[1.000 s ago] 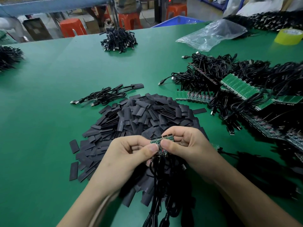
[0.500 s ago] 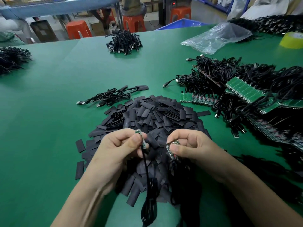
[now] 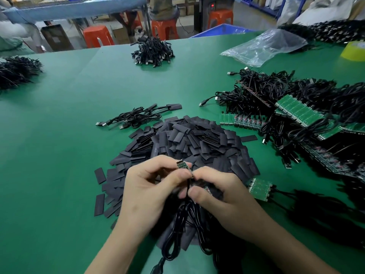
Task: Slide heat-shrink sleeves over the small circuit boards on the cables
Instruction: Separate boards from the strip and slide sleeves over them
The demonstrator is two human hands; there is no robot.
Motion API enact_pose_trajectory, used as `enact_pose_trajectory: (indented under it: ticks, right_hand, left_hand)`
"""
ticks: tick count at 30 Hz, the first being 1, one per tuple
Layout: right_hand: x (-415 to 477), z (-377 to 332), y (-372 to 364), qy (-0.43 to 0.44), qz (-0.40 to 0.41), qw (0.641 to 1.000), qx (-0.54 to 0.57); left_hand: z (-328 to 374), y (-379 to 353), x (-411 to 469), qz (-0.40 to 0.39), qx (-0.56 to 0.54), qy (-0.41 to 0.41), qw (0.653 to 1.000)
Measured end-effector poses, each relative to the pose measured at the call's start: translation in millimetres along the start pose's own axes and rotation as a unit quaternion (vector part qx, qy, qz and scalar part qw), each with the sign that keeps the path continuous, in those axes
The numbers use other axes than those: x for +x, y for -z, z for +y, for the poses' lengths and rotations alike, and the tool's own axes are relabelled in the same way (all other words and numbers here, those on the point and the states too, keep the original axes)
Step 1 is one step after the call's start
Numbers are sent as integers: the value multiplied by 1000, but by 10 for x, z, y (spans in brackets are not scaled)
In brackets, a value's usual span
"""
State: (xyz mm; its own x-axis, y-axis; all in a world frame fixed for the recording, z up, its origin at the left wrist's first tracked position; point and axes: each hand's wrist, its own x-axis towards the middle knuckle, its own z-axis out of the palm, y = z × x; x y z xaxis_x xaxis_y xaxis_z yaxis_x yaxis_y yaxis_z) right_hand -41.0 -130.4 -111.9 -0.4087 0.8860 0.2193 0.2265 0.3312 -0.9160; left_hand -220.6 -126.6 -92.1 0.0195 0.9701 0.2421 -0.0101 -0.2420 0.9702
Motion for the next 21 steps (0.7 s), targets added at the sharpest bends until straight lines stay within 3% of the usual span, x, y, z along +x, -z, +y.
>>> enact_pose_trajectory:
  ticks: [2, 6, 9, 12, 14, 18, 21]
  right_hand:
    - [6, -15, -32, -22, 1, 998, 65]
    - [36, -52, 24, -40, 29, 971, 234]
    - [53, -94, 186, -72, 19, 878, 473]
    - [60, -91, 376, -87, -17, 814, 573]
    - [63, -76, 459, -123, -26, 834, 537]
    - [82, -27, 421, -174, -18, 932, 319]
    - [92, 18, 349, -172, -14, 962, 213]
  left_hand:
    - [-41, 12, 9, -19, 44, -36, 998]
    - [-159, 180, 65, 3, 301, -81, 950]
    - [-226, 222, 48, 13, 448, -24, 894]
    - [-242, 171, 2, 14, 495, -13, 869]
    - [-241, 147, -9, 8, 508, -8, 861]
    - [-209, 138, -14, 3, 503, 5, 864]
    - [-184, 142, -6, 7, 495, 7, 869]
